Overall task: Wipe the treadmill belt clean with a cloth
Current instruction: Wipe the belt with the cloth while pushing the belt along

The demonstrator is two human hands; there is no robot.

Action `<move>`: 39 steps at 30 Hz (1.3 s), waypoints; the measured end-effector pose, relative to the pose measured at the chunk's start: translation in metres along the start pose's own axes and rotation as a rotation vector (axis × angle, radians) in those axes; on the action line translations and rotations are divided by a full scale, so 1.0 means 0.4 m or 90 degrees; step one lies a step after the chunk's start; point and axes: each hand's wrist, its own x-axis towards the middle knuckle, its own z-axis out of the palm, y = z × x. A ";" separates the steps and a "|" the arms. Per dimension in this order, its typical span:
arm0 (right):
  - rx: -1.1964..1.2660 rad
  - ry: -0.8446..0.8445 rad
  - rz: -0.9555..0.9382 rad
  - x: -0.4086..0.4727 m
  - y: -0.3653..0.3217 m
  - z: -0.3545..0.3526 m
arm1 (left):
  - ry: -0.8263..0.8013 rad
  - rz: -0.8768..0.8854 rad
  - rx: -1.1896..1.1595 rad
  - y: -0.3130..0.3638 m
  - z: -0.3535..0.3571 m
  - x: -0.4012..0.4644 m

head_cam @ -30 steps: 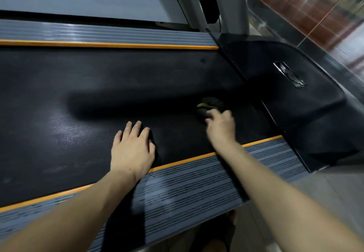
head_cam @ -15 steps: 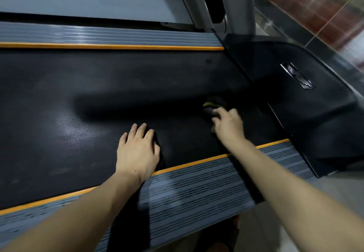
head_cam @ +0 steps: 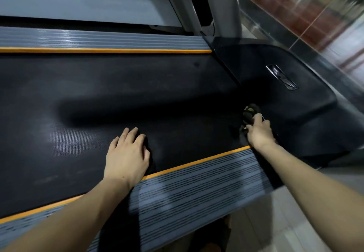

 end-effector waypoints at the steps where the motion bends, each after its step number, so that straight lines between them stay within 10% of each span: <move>1: -0.002 0.003 0.013 -0.015 -0.018 0.005 | -0.002 -0.001 -0.004 0.002 0.000 0.000; 10: 0.092 -0.133 -0.352 -0.387 -0.407 0.125 | 0.005 -0.021 0.000 0.006 -0.007 -0.002; 20: 0.202 -0.002 -0.303 -0.330 -0.396 0.066 | -0.031 0.002 -0.024 -0.001 -0.019 -0.001; 39: 0.154 -0.117 -0.249 -0.338 -0.512 0.175 | -0.008 0.049 0.016 -0.137 -0.093 0.161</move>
